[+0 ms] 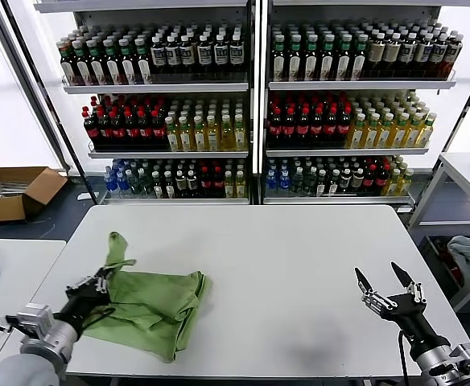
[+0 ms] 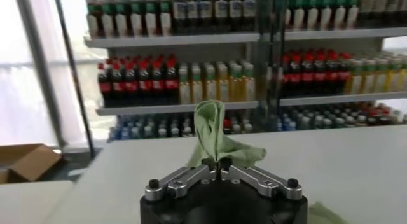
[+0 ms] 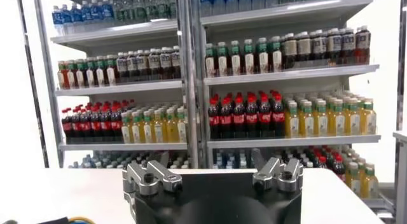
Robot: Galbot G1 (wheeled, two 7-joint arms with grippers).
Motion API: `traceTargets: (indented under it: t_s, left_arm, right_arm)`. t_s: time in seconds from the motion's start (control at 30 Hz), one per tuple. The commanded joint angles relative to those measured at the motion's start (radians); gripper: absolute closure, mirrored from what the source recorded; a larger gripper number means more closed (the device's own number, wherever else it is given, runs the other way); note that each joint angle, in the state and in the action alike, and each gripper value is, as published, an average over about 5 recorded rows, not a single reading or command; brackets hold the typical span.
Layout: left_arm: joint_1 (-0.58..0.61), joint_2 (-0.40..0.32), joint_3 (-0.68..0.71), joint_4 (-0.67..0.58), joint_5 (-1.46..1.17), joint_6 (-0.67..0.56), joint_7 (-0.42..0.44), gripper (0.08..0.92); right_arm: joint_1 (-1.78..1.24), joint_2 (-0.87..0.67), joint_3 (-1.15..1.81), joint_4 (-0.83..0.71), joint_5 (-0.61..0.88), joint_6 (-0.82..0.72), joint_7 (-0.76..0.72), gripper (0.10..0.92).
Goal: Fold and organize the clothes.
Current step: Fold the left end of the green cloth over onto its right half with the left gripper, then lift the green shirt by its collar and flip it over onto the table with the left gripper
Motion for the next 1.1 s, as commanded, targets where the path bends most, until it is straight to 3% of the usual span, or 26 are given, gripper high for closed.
traceTargets:
  t_s: [0.03,0.33,0.63,0.73,0.87,1.0,1.1]
  left_arm:
    - [-0.001,-0.11,0.243,0.031,0.088,-0.016,0.011,0.908]
    - [0.022,-0.128,0.342,0.067,0.148,0.0,0.028,0.882]
    - [0.065,-0.114,0.335,-0.065,0.09,0.028,0.024,0.638]
    - [0.077,-0.084,0.255,-0.136,0.011,0.051,0.024,0.552]
    - [0.046,0.004,0.021,-0.173,-0.155,0.072,0.009,0.43]
    - [0.009,0.106,-0.22,-0.046,-0.244,0.072,0.016,0.318]
    - [-0.008,0.161,-0.284,0.105,-0.292,0.071,0.02,0.235]
  right_arm:
    - [0.001,0.009,-0.012,-0.004,-0.018,0.003,-0.002,0.203]
    - [0.002,0.013,-0.005,-0.012,-0.025,0.004,-0.001,0.203]
    - [0.011,0.017,-0.007,-0.016,-0.028,0.002,0.002,0.203]
    - [0.014,0.016,-0.006,-0.016,-0.027,0.001,0.003,0.203]
    - [0.011,0.013,0.001,-0.017,-0.023,0.003,0.002,0.203]
    - [0.007,0.013,-0.004,-0.02,-0.023,0.007,-0.001,0.203]
    - [0.005,0.014,-0.014,-0.023,-0.025,0.009,-0.002,0.203]
